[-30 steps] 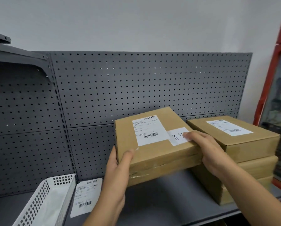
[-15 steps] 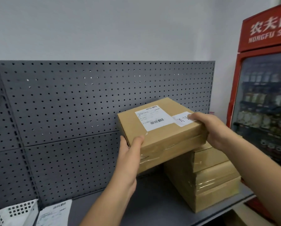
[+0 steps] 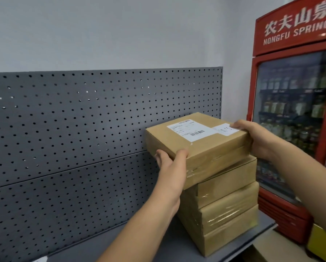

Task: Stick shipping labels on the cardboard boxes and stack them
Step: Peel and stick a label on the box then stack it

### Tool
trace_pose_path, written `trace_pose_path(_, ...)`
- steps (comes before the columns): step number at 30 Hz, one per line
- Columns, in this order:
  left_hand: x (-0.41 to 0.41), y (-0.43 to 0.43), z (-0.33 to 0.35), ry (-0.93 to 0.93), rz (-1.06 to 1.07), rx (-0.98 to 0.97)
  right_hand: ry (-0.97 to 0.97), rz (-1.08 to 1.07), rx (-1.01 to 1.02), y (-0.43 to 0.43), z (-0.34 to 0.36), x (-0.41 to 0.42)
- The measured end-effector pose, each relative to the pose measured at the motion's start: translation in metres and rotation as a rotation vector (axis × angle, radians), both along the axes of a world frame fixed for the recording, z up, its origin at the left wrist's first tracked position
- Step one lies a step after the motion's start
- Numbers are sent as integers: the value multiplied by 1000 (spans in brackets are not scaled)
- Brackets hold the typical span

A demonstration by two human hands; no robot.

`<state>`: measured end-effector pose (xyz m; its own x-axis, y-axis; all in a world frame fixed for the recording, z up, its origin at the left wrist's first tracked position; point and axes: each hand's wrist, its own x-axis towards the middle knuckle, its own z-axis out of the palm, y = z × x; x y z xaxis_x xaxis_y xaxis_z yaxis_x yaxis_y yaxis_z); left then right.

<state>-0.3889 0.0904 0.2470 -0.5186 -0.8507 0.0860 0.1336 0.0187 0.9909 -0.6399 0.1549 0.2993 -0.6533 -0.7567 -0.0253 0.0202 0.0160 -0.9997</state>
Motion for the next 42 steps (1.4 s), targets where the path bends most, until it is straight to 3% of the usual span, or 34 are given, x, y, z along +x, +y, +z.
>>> trace_pose_path(18, -49, 10, 3, -124, 15, -14, 14, -19, 71, -1, -15, -62)
trace_pose_path(35, -64, 11, -7, -96, 97, -39, -16, -104, -6, -6, -38, -63)
trace_pose_path(40, -60, 11, -5, -61, 102, -22, 66, -215, -56, -5, -37, -57)
trace_pose_path(42, -53, 9, -2, -56, 96, -16, 204, -262, -63, -3, -35, -58)
